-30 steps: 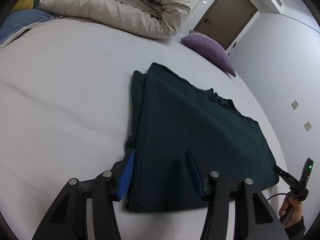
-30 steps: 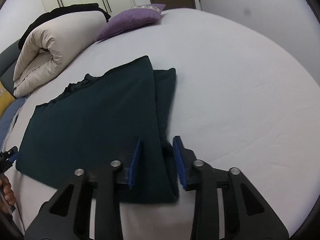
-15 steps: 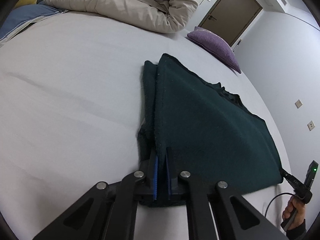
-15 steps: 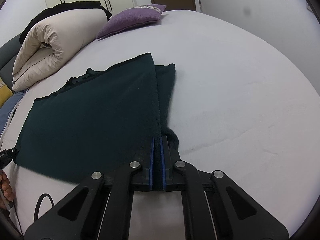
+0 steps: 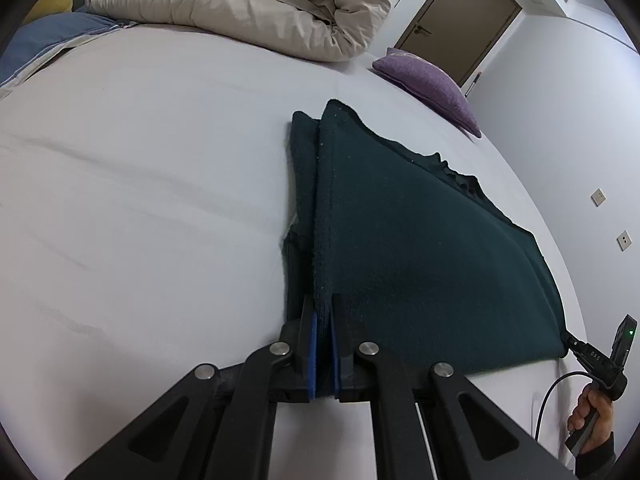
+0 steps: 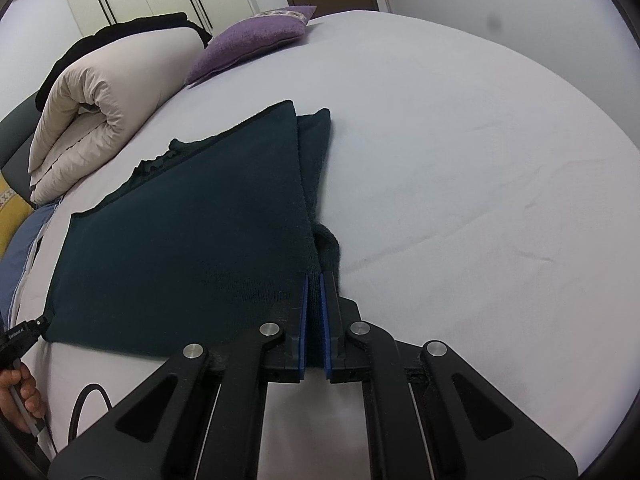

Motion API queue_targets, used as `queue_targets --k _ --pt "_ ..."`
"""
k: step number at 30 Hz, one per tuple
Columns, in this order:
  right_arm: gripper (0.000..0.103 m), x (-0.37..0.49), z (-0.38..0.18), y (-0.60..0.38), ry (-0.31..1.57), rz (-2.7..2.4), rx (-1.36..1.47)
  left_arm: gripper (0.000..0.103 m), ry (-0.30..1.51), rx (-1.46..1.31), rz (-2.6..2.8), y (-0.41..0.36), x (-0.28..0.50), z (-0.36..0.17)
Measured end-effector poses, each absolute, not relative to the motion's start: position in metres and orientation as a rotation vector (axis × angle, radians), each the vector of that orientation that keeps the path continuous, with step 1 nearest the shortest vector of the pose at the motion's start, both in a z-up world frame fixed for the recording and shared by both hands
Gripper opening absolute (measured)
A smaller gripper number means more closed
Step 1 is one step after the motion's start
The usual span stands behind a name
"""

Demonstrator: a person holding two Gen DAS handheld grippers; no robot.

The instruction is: Fold small clothes

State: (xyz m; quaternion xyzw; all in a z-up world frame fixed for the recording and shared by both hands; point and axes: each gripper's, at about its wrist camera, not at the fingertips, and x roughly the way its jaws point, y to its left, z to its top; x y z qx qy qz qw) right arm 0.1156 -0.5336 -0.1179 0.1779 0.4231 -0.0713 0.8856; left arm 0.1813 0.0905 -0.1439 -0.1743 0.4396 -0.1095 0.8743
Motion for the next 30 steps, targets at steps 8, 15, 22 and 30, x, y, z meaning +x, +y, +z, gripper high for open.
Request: queue_targets --k 8,15,22,30 --pt "0.005 0.117 -0.127 -0.534 0.907 -0.145 0.364 0.007 0.925 -0.376 -0.231 0.093 0.175 -0.150" --pt "0.009 0.123 -0.126 -0.538 0.933 -0.115 0.375 0.012 0.921 -0.366 -0.219 0.091 0.168 -0.142" --pt "0.051 0.111 -0.074 -0.549 0.808 -0.178 0.427 0.027 0.797 -0.243 -0.182 0.075 0.166 -0.089" --pt "0.051 0.224 -0.059 -0.479 0.795 0.202 0.579 0.036 0.744 -0.031 -0.266 -0.020 0.264 -0.071"
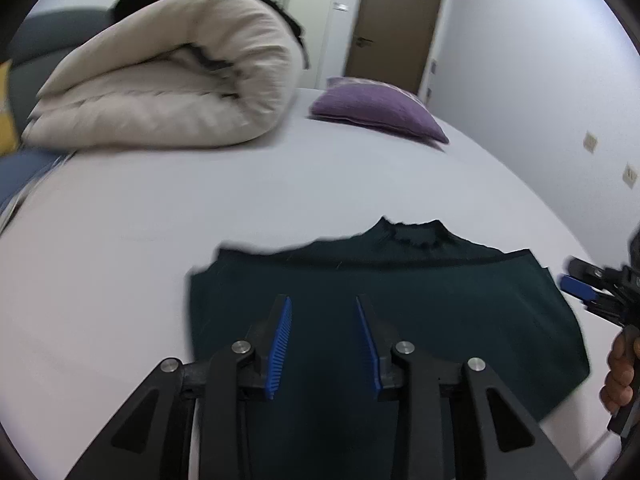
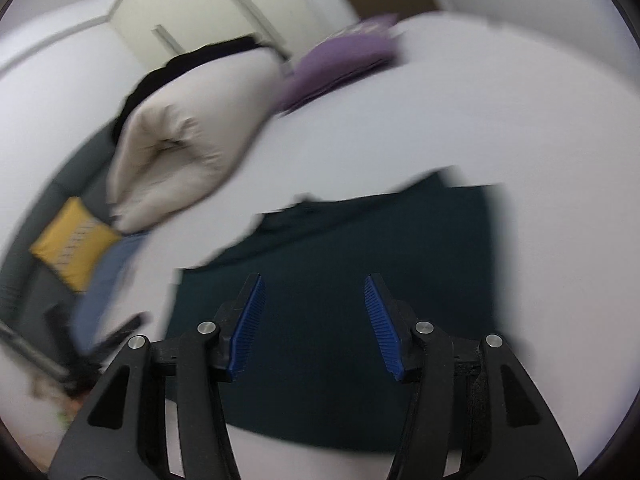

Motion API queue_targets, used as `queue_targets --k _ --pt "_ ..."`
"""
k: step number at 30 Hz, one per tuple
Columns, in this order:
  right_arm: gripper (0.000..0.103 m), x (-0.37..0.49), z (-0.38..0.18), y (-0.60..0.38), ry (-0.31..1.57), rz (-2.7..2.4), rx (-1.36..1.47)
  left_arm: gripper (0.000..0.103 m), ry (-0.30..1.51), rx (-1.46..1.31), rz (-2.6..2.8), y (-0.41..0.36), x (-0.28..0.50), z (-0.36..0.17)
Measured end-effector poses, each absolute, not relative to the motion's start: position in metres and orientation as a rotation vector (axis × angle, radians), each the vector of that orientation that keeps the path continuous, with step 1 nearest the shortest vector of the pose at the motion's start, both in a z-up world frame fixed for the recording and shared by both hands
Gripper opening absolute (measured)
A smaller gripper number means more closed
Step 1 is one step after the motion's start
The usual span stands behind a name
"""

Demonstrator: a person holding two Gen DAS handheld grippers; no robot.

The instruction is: Fold small clothes

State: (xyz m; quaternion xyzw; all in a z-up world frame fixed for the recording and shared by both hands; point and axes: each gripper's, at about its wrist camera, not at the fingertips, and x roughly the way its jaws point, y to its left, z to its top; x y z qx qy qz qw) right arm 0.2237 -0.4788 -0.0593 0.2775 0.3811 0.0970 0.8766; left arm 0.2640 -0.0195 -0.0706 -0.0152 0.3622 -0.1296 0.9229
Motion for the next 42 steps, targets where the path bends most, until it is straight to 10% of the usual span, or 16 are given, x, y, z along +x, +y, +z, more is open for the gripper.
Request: queue_targets --k 8,12,19,26,33,42 --pt "0.049 0.345 -0.143 -0.441 0.934 0.291 0.828 0.037 0.863 0.034 -0.206 -0.027 0.333 -0.140" --pt "0.012 0.345 -0.180 -0.492 0.853 0.243 1.001 0.037 0.839 -0.102 -0.257 -0.002 0.332 -0.142" --pt "0.023 0.303 -0.167 -0.586 0.684 0.020 1.028 0.035 0.847 -0.224 -0.208 0.033 0.319 -0.134" --pt "0.027 0.252 -0.119 -0.513 0.691 0.166 0.910 0.066 0.784 -0.116 -0.281 -0.016 0.233 -0.111" --pt "0.019 0.249 -0.185 -0.369 0.989 0.456 0.824 0.068 0.872 -0.013 -0.252 -0.026 0.218 -0.143" --pt "0.020 0.196 -0.187 -0.509 0.748 0.096 1.012 0.069 0.868 0.026 -0.250 -0.022 0.211 -0.150"
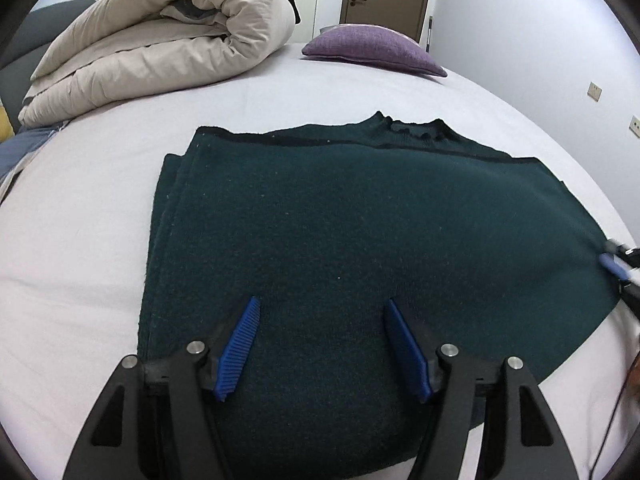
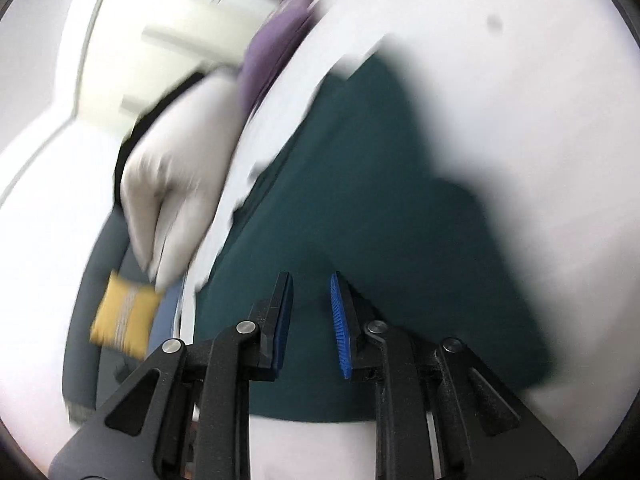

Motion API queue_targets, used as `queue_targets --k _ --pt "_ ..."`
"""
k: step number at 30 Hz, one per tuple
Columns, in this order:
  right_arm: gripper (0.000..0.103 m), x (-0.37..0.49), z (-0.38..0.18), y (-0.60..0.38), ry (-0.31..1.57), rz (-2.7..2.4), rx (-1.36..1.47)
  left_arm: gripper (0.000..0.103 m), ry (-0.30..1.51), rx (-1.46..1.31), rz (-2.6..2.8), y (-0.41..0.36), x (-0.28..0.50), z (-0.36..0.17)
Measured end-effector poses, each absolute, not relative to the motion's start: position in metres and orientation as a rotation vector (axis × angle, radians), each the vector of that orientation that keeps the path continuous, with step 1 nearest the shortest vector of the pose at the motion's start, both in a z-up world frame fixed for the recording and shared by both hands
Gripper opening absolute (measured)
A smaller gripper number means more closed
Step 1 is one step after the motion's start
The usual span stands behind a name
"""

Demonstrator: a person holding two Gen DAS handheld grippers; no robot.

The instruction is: Fold small clothes

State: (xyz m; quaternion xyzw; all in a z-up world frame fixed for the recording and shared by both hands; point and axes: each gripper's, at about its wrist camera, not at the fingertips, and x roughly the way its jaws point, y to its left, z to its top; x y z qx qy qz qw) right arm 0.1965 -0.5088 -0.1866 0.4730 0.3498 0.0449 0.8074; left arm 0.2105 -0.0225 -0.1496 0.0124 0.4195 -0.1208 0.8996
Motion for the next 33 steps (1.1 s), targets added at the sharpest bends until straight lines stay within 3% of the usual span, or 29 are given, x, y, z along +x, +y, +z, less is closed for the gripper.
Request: queue_targets --k 7,11,20,21,24,33 --pt "0.026 0.187 -0.125 -0.507 0.635 0.023 0.934 0.069 0.868 0.023 -0.250 -0.022 0.209 -0.151" --pt "0.052 0.249 -0.105 -0.435 0.686 0.193 0.836 0.069 0.867 0.018 -0.253 -0.022 0.209 -0.152" --pt "0.052 0.375 -0.149 -0.299 0.914 0.402 0.771 0.070 0.866 -0.001 -0.267 -0.019 0.210 -0.153" --pt "0.049 0.384 -0.163 -0.297 0.942 0.385 0.762 0.070 0.866 -0.004 -0.269 -0.019 0.210 -0.153" --pt "0.030 0.405 -0.188 -0.309 0.905 0.379 0.843 0.070 0.865 -0.008 -0.273 -0.019 0.211 -0.153" --pt "0.027 0.368 -0.205 -0.443 0.695 0.116 1.078 0.066 0.884 -0.105 -0.332 -0.005 0.216 -0.146"
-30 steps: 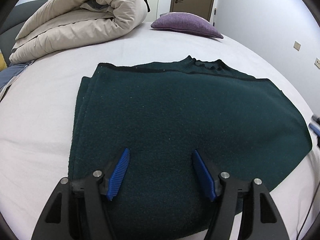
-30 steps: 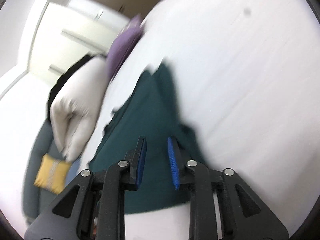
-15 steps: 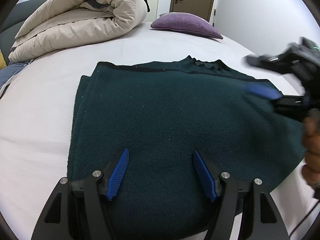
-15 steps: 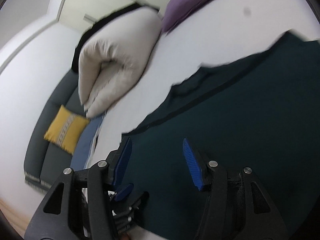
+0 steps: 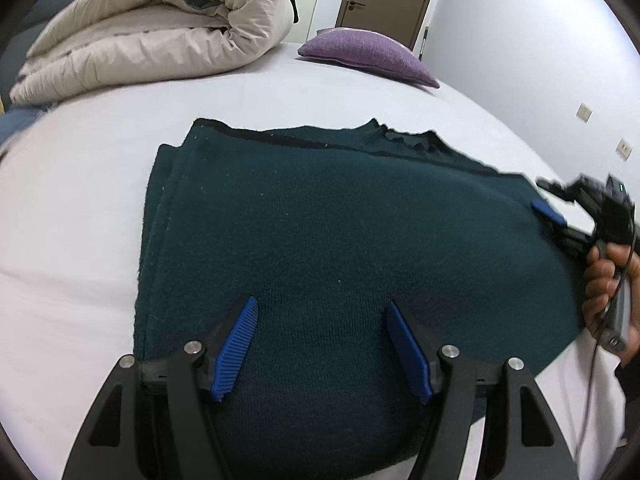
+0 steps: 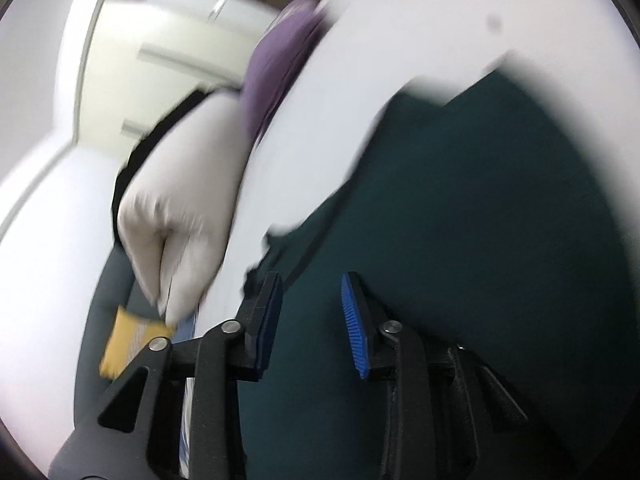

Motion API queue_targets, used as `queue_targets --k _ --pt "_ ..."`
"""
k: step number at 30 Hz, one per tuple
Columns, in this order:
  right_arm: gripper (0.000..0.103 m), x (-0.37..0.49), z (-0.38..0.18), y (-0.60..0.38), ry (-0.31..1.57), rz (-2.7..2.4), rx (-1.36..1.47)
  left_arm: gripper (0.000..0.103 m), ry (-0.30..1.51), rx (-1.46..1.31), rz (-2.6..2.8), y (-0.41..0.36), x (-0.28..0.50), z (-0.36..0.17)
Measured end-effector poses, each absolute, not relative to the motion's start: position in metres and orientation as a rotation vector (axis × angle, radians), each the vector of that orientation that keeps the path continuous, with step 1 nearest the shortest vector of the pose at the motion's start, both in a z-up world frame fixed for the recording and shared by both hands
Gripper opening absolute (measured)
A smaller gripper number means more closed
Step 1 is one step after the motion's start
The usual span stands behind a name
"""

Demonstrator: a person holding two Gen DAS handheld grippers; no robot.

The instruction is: Fold small clothes

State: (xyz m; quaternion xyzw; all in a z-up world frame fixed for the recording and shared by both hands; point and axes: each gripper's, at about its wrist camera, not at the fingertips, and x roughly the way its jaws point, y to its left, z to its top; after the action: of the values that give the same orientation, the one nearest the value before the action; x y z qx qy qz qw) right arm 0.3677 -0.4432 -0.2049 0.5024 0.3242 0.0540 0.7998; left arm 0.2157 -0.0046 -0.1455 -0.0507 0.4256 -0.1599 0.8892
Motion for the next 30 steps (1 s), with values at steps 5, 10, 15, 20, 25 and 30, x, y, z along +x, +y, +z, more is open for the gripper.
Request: queue_targets --k 5,10,15,20,25,30 --pt "0.034 0.343 -0.173 -0.437 0.709 0.072 0.968 0.058 0.835 -0.294 -0.416 0.008 0.221 -0.107" --pt "0.050 0.318 -0.165 -0.381 0.718 0.346 1.023 0.058 0.886 -0.475 -0.547 0.000 0.254 -0.122" --pt "0.048 0.316 -0.200 -0.351 0.838 0.389 1.004 0.022 0.950 -0.567 -0.535 0.027 0.267 -0.166" --pt "0.038 0.296 -0.229 -0.410 0.688 0.292 1.169 0.017 0.941 -0.610 -0.567 0.053 0.257 -0.170" --pt "0.042 0.245 -0.216 -0.470 0.590 0.097 1.157 0.047 0.906 -0.539 -0.481 0.053 0.243 -0.147" --pt "0.053 0.205 -0.191 -0.502 0.590 -0.032 1.056 0.066 0.852 -0.478 -0.520 0.023 0.230 -0.115"
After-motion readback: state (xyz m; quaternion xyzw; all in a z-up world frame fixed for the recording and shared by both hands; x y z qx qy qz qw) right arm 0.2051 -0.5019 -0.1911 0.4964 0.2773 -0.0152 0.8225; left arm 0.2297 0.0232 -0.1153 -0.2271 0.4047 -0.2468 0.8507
